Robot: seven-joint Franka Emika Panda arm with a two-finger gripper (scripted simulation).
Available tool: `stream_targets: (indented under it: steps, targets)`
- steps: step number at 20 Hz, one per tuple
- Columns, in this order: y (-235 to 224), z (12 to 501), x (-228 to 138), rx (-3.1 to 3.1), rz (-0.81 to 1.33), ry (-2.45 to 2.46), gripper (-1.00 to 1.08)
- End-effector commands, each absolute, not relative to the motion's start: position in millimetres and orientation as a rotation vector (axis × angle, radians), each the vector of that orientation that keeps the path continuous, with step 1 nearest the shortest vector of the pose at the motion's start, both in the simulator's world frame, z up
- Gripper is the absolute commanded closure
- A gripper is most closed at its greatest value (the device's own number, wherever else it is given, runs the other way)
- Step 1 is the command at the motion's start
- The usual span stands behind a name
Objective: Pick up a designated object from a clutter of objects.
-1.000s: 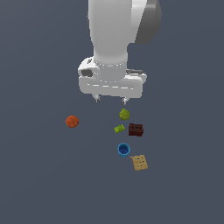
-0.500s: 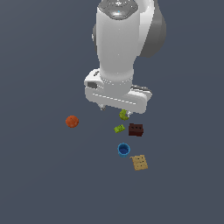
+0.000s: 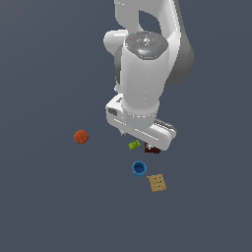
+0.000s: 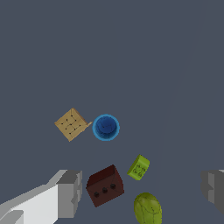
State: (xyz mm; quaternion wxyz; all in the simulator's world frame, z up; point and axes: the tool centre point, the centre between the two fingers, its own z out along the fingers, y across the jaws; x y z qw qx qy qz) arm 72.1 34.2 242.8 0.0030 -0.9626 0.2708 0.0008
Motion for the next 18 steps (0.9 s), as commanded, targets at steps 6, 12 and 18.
stream_targets:
  steps: [6,12,18]
  targets:
    - [52.1,211.5,94.4,-2.933,0.004,1.107,-0.92]
    - [67.0,184.5,109.9,-2.851,0.005,1.306,-0.92]
    - [82.3,155.9,123.2,-2.756,0.005,1.498,-0.92]
